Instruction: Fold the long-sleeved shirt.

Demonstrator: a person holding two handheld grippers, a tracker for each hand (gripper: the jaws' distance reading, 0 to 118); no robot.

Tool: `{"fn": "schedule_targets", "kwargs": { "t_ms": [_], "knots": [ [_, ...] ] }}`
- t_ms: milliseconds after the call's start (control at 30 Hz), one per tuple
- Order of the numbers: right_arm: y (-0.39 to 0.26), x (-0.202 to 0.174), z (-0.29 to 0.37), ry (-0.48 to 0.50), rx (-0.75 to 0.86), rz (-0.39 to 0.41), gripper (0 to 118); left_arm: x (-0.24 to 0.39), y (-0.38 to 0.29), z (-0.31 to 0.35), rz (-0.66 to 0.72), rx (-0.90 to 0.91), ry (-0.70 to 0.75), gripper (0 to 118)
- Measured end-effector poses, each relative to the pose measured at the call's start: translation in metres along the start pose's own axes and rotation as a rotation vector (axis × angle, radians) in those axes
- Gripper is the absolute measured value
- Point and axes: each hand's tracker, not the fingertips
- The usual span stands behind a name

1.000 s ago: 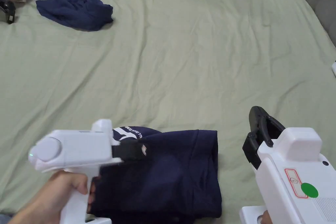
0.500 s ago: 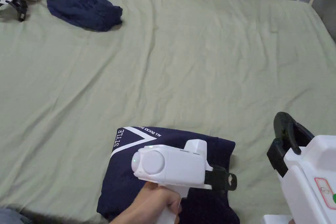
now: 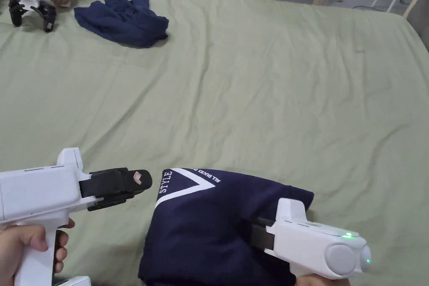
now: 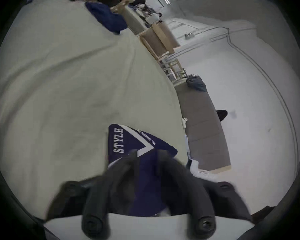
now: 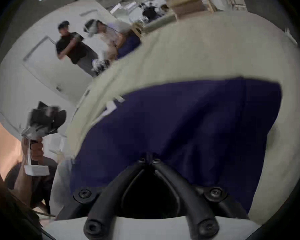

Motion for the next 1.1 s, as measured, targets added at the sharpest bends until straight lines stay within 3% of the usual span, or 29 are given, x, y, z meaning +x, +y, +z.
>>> {"fn": "schedule_targets", "kwargs": {
  "t_ms": [67,100,167,233,300,367,433,467,533,567,633,767,900,1000,1067,1100],
  "knots": [
    [-0.001,0.017,0.011,0.089,0.050,-0.153,0,-0.011,-0.001,-0.012,0.020,-0.071,-0.031,99],
    [0.001,0.017,0.014,0.048,0.046,-0.124,0,-0.023,0.002,-0.022,0.033,-0.094,-0.030,110],
    [0.005,0.019,0.019,-0.003,0.035,-0.041,0,-0.038,0.005,-0.041,0.016,-0.170,-0.113,110],
    [0.005,0.017,0.023,0.002,0.037,-0.064,0,-0.054,-0.003,-0.068,0.062,-0.267,-0.068,111],
    [0.005,0.017,0.026,-0.027,0.042,-0.035,0,-0.067,-0.006,-0.092,0.111,-0.336,-0.027,112],
    [0.005,0.016,0.029,-0.034,0.048,-0.031,0,-0.069,-0.006,-0.108,0.062,-0.304,-0.215,111],
    [0.004,0.009,0.040,-0.095,0.100,0.032,0,-0.064,-0.002,-0.126,0.117,-0.353,-0.189,106],
    [0.005,0.000,0.047,-0.128,0.151,0.082,0,-0.062,-0.001,-0.135,0.100,-0.376,-0.115,94],
    [0.005,-0.021,0.064,-0.180,0.255,0.181,0,-0.049,-0.016,-0.132,0.016,-0.382,0.012,40],
    [0.006,-0.036,0.073,-0.226,0.324,0.247,0,-0.049,-0.014,-0.130,0.058,-0.365,-0.107,32],
    [0.007,-0.067,0.087,-0.321,0.472,0.377,0,-0.047,-0.013,-0.119,0.080,-0.369,-0.108,28],
    [0.018,-0.133,0.088,-0.367,0.647,0.573,0,-0.060,0.010,-0.077,0.035,-0.304,-0.048,26],
    [0.032,-0.189,0.067,-0.245,0.687,0.668,0,-0.083,0.055,-0.006,-0.020,-0.239,0.059,26],
    [0.042,-0.219,0.045,-0.148,0.669,0.682,0,-0.099,0.095,0.054,-0.054,-0.188,0.168,26],
    [0.047,-0.242,0.024,-0.150,0.672,0.694,0,-0.107,0.120,0.095,-0.058,-0.168,0.251,26],
    [0.050,-0.252,0.012,-0.095,0.659,0.708,0,-0.115,0.132,0.113,-0.064,-0.172,0.277,26]
  ]
}}
